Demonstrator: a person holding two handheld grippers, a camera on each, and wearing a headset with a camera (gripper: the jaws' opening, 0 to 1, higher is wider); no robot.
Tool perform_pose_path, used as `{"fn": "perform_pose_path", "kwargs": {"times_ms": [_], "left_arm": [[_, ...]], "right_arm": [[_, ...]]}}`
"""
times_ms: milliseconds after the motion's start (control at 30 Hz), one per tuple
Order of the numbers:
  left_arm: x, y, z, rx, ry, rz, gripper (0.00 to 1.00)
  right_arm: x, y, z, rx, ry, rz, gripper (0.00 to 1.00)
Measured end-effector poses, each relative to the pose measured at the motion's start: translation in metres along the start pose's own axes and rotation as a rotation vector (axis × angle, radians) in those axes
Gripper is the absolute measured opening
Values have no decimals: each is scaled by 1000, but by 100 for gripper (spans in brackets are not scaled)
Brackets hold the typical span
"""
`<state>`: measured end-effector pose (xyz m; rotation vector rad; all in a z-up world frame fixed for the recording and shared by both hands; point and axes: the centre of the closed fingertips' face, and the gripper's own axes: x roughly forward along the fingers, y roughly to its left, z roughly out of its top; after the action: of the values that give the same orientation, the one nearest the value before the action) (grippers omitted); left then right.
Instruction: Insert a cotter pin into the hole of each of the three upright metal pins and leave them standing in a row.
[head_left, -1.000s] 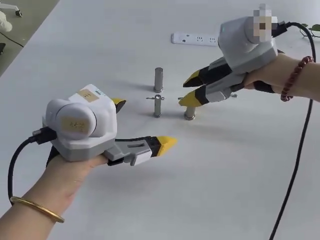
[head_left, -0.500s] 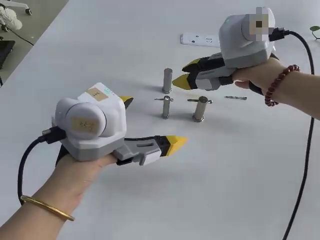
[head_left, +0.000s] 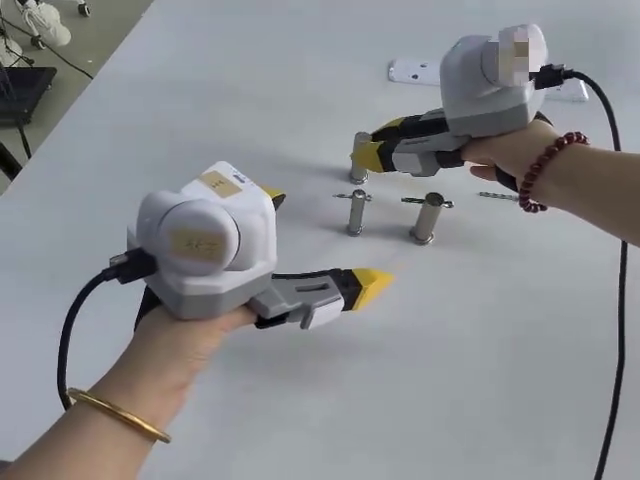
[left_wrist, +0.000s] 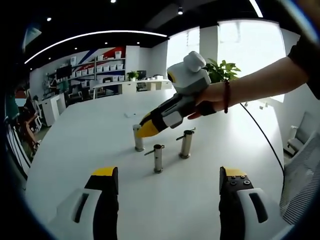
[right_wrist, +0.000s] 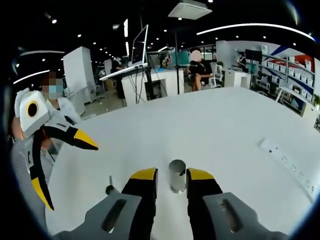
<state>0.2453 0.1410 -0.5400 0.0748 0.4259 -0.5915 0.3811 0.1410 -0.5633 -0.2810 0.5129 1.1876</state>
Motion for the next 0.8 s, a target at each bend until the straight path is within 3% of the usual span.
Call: {"fn": "perform_pose_path", "kwargs": {"times_ms": [100,500,533,800], "left_arm": [[0,1,0,-1,-3,4,83],[-1,2,-1,-3,0,3,81],[-1,2,-1,-4,-1,4,81],[-1,3,-1,-2,0,8,81]], "right_arm": [[3,0,1,19,-10,-6,15],[8,4,0,-18,5,-36,9],[8,1,0,-58,11,-41,9],[9,-4,1,-58,28,-43,8]]}}
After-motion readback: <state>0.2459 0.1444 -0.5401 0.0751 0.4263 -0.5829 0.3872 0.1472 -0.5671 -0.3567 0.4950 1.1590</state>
